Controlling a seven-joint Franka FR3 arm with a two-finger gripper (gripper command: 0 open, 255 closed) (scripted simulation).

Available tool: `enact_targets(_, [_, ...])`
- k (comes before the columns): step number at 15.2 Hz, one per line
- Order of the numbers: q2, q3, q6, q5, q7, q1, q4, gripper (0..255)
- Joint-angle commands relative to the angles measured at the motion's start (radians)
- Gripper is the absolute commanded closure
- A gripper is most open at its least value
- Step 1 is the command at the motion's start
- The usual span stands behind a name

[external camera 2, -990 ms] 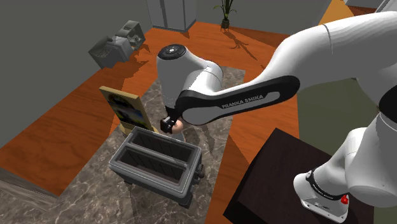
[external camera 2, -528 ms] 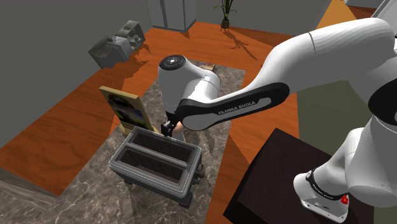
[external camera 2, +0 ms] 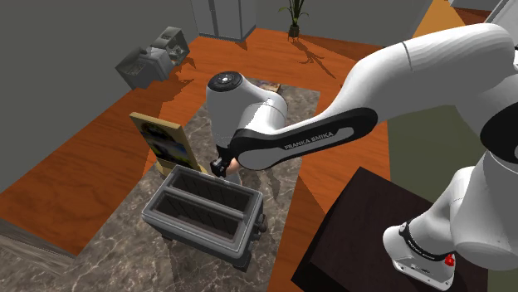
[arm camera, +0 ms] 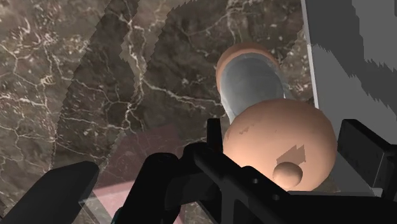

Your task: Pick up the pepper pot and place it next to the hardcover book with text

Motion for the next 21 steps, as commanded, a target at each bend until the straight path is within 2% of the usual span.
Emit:
enact_targets(1, [0.002,0.001,-0.001,0.000,0.000,0.001,-0.002,255])
enact_targets(8, [0.003,0.000,0.001,0.000,0.000,0.001,-0.004,255])
enact_targets(21, [-0.048,0.008,-0.156,0.024,-0.020,-0.002,0.105,255])
